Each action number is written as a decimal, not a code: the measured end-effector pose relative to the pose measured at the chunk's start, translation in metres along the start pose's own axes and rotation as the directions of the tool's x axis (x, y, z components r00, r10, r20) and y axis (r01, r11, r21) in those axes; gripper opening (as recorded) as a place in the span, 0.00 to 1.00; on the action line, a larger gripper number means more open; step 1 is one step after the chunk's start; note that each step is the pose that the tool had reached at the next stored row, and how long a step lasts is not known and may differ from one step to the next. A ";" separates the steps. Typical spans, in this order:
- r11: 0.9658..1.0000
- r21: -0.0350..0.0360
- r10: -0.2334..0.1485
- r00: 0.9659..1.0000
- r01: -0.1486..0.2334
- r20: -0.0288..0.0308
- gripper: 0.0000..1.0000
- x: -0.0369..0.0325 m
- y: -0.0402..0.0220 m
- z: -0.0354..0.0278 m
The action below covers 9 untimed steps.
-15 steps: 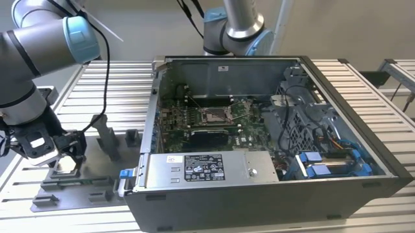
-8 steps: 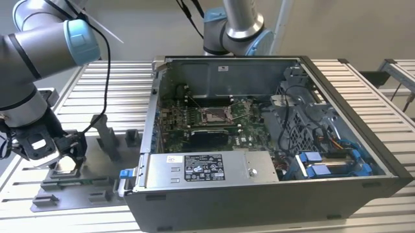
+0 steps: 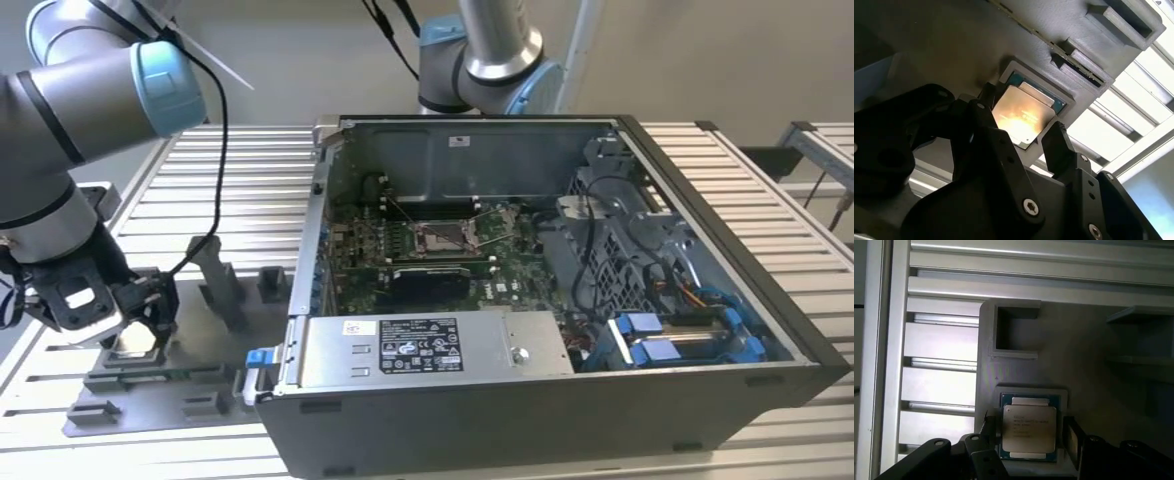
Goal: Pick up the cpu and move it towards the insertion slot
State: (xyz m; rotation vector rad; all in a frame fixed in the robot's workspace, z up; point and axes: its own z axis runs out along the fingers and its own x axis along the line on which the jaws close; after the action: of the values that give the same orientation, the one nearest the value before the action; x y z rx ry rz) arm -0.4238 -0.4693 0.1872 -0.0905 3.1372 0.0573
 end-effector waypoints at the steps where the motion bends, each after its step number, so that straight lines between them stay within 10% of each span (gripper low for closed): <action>1: 1.000 0.000 0.000 1.000 0.000 0.000 1.00 0.0000 0.0000 0.0000; 4: 1.000 0.000 0.000 1.000 0.000 0.000 1.00 0.0000 0.0000 0.0000; 5: 1.000 0.000 0.000 1.000 0.000 0.000 0.00 0.0000 0.0000 0.0000; 9: 1.000 0.000 0.000 1.000 0.000 0.000 0.00 0.0000 0.0000 -0.0001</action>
State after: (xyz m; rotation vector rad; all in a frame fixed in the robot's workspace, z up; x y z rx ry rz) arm -0.4238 -0.4693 0.1872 -0.0906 3.1373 0.0572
